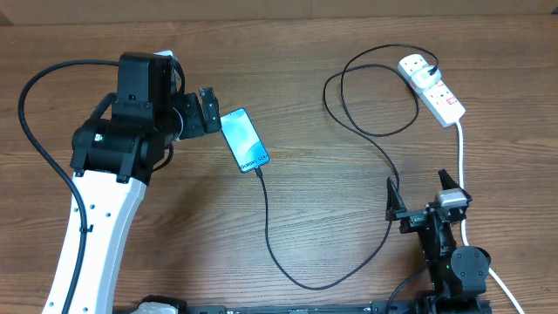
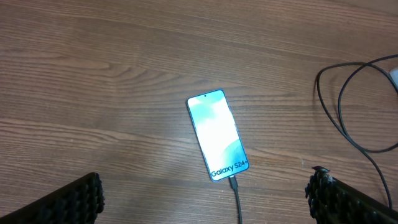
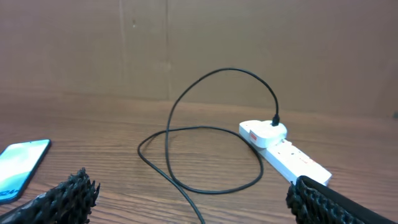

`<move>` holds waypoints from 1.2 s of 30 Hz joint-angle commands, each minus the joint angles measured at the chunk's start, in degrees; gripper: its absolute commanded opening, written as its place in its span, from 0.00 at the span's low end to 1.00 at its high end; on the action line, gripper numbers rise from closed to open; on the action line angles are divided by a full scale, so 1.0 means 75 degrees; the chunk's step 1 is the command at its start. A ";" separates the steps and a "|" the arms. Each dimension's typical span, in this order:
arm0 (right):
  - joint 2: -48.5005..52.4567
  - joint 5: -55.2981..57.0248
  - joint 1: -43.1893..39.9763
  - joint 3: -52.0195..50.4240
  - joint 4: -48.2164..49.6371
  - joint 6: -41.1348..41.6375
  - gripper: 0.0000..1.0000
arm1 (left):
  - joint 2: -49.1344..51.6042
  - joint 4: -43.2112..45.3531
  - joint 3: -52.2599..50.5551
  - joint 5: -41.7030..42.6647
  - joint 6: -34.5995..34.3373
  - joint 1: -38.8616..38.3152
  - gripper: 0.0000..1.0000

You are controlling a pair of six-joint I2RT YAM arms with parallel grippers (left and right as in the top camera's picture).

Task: Plug charger to phone and switch on socket
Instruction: 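Open the left gripper to release the phone and pull back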

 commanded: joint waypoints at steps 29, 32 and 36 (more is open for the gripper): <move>-0.0082 0.0312 -0.0009 -0.0076 0.0047 0.0358 1.00 | 0.0044 0.0006 -0.0026 -0.0122 0.0169 0.0015 1.00; -0.0082 0.0312 -0.0009 -0.0076 0.0047 0.0358 1.00 | 0.0044 -0.0356 -0.0026 -0.0125 0.0172 0.0015 1.00; -0.0082 0.0312 -0.0009 -0.0076 0.0047 0.0358 1.00 | -0.0061 -0.1207 -0.0026 -0.0152 0.0169 0.0052 1.00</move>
